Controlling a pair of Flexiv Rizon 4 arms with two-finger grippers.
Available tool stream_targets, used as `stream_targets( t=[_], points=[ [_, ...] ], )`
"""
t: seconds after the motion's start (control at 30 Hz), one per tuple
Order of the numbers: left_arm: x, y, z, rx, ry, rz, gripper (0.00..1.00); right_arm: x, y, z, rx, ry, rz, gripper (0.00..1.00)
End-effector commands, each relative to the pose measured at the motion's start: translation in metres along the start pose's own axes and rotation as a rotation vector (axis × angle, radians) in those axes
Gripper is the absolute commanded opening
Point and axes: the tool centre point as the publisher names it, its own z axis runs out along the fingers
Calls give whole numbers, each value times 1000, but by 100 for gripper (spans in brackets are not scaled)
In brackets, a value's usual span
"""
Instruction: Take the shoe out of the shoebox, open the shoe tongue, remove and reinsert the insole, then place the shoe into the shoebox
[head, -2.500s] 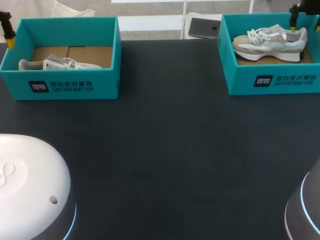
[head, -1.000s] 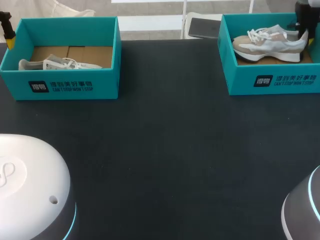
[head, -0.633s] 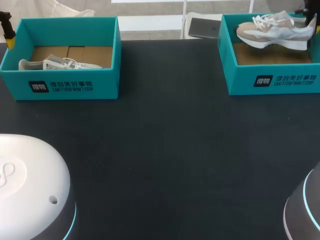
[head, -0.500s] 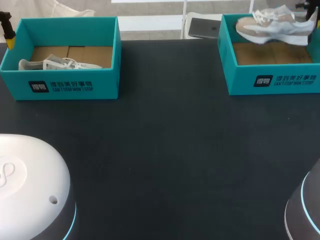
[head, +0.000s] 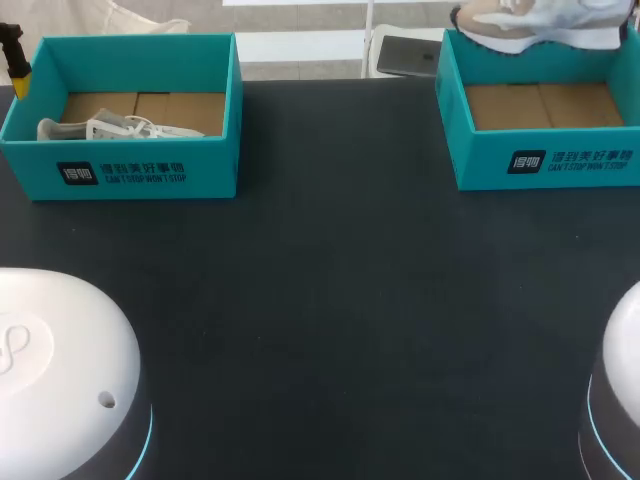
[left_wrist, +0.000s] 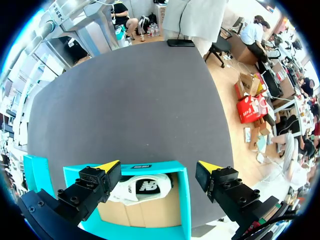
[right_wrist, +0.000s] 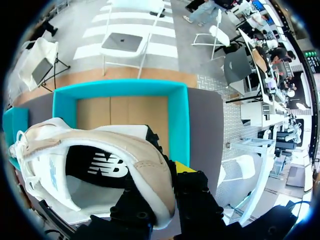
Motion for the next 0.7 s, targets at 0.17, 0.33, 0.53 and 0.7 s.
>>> stream_targets(
  t=[0.17,0.33,0.53,0.7],
  points=[
    [0,0,0,0,2,1,100,17,-76,-55,-203,-20,28,0],
    [0,0,0,0,2,1,100,39,-110,-77,-218,-20,71,0],
    [0,0,0,0,2,1,100,39,-110,-77,-218,-20,71,0],
    [0,0,0,0,2,1,100,39,-110,-77,-218,-20,71,0]
  ],
)
